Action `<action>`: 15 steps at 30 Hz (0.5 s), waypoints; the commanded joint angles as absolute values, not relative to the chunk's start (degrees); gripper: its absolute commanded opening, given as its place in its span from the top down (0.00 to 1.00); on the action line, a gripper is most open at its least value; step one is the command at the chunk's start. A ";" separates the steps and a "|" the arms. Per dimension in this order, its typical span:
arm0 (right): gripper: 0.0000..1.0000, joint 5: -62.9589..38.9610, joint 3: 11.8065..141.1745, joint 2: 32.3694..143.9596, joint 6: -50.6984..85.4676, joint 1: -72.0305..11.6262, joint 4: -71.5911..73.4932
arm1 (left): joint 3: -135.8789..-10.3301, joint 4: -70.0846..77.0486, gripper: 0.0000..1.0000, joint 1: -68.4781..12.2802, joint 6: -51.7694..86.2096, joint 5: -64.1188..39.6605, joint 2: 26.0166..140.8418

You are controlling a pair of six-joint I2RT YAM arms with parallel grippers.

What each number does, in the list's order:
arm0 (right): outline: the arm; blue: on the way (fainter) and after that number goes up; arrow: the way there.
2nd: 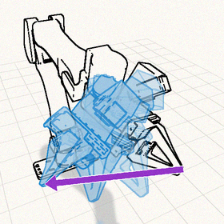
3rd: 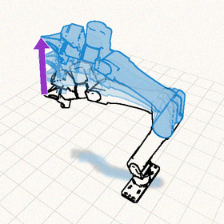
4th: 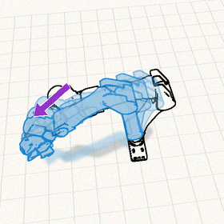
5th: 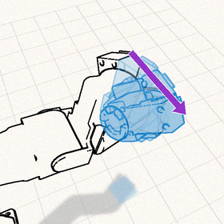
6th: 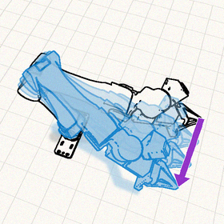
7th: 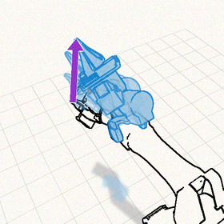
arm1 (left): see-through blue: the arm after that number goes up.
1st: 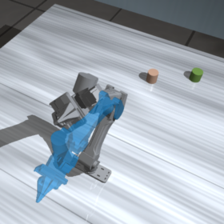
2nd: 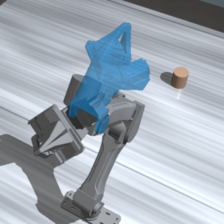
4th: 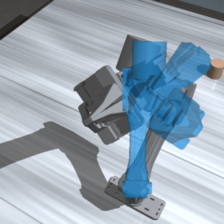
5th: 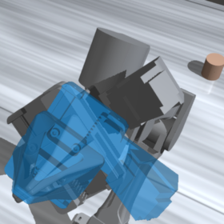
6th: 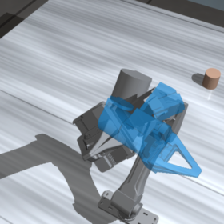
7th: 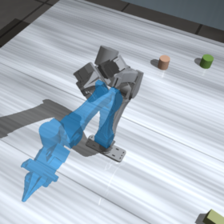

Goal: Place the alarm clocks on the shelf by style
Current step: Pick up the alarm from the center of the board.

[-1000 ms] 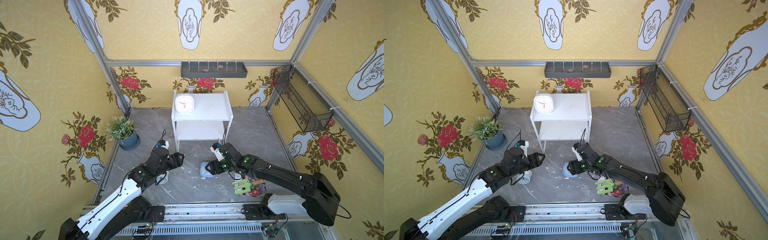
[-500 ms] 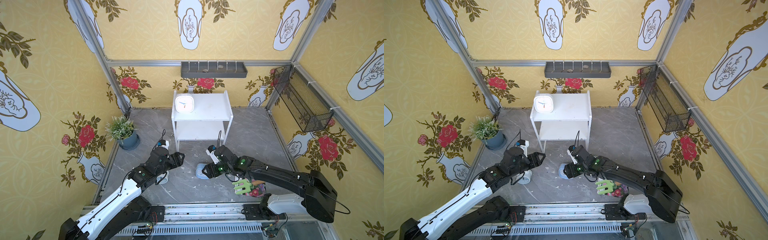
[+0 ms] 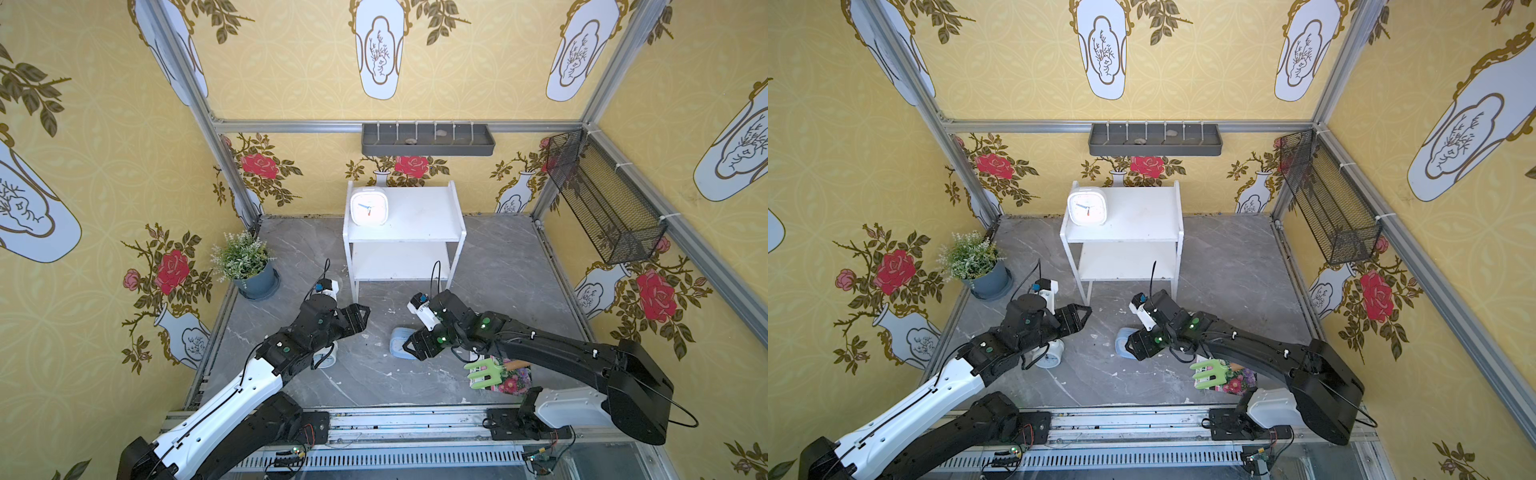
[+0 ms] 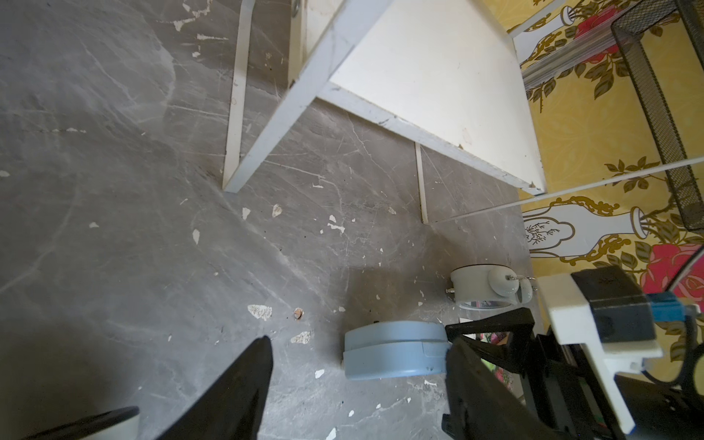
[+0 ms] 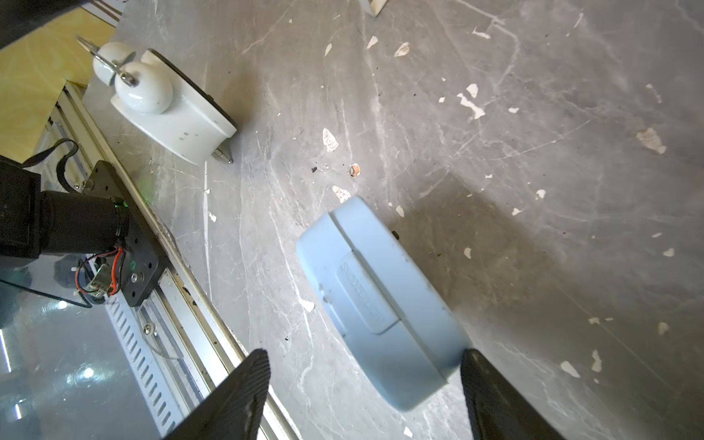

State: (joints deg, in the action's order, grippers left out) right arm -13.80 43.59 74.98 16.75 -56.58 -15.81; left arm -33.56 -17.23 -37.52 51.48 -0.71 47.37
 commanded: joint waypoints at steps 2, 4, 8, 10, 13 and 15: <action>0.20 -13.55 43.28 75.44 14.29 -56.60 -13.02 | -33.05 -15.30 0.24 -37.44 50.58 -1.40 47.19; 0.20 -13.28 43.38 75.92 13.85 -56.60 -12.82 | -33.09 -15.27 0.24 -37.44 50.53 -1.65 47.33; 0.20 -13.01 43.47 77.22 13.23 -56.53 -12.30 | -33.09 -14.81 0.24 -37.44 50.36 -2.01 47.47; 0.20 -13.01 43.62 77.71 12.92 -56.45 -12.08 | -33.13 -14.68 0.24 -37.44 50.27 -2.20 47.55; 0.20 -12.78 43.88 78.05 12.37 -56.48 -12.11 | -33.13 -14.58 0.24 -37.44 50.10 -2.46 47.46; 0.20 -12.92 43.84 77.71 12.22 -56.43 -11.82 | -33.13 -14.59 0.24 -37.44 50.09 -2.50 47.46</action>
State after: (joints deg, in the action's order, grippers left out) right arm -13.13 43.51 77.93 13.34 -56.51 -14.37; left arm -33.34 -16.03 -37.50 51.03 -1.96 47.40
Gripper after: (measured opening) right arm 0.799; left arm 0.756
